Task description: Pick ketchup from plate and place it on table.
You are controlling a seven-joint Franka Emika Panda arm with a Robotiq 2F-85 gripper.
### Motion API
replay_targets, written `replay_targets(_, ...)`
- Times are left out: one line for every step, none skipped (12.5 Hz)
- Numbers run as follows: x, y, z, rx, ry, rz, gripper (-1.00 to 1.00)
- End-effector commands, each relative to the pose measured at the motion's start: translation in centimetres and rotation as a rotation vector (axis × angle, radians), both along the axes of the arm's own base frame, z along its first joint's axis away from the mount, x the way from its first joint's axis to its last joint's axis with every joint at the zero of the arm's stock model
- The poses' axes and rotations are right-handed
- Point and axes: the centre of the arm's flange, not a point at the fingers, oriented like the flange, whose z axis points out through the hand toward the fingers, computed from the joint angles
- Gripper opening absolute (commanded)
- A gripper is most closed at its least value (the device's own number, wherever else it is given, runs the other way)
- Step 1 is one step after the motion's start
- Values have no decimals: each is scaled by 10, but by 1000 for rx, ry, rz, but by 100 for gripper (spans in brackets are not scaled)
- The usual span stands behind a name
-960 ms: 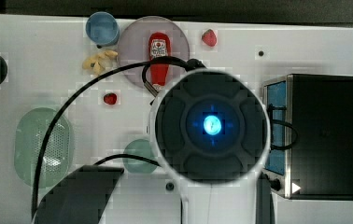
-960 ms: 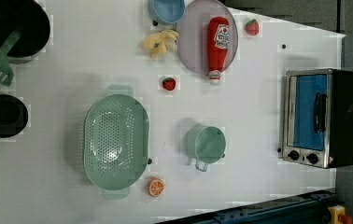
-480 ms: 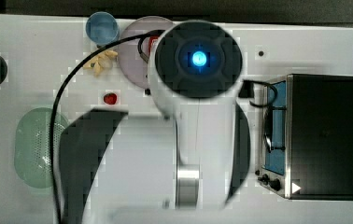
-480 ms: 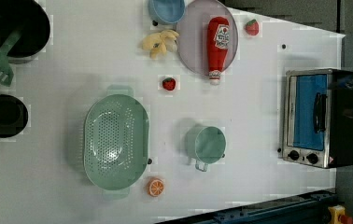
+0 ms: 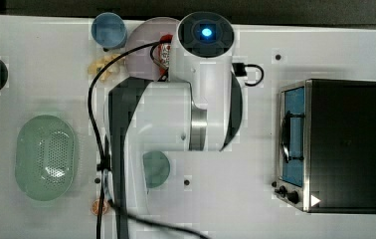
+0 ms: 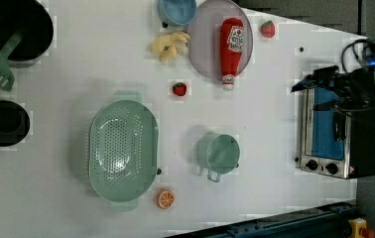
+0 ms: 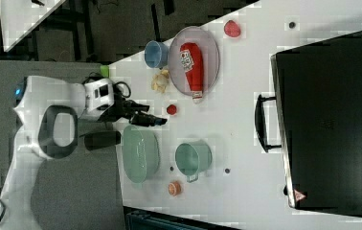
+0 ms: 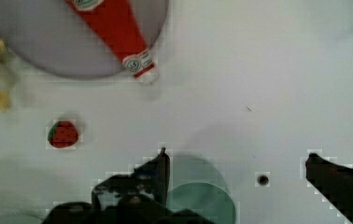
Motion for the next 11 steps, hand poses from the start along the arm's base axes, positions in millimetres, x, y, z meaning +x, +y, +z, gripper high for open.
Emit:
replay_targets(16,25,0,35,-85,243,100)
replay_targets(23,27,-16,45,-93,290,100)
replay_targets(29,29,-33,55,-100,331,100)
replay_targets(34,29,-50,62,-111,358,100)
replay_targets(40,30,-65,67,-124,376,100)
replay_targets(47,31,-77,68,-144,387,100)
replay_targets(54,32,-89,61,-151,405,100)
replay_targets(60,34,-99,52,-154,420,100)
replay_targets(67,37,-110,42,-153,437,100)
replay_targets(75,40,-119,37,-156,448,100)
replay_targets(81,41,-129,30,-150,460,100)
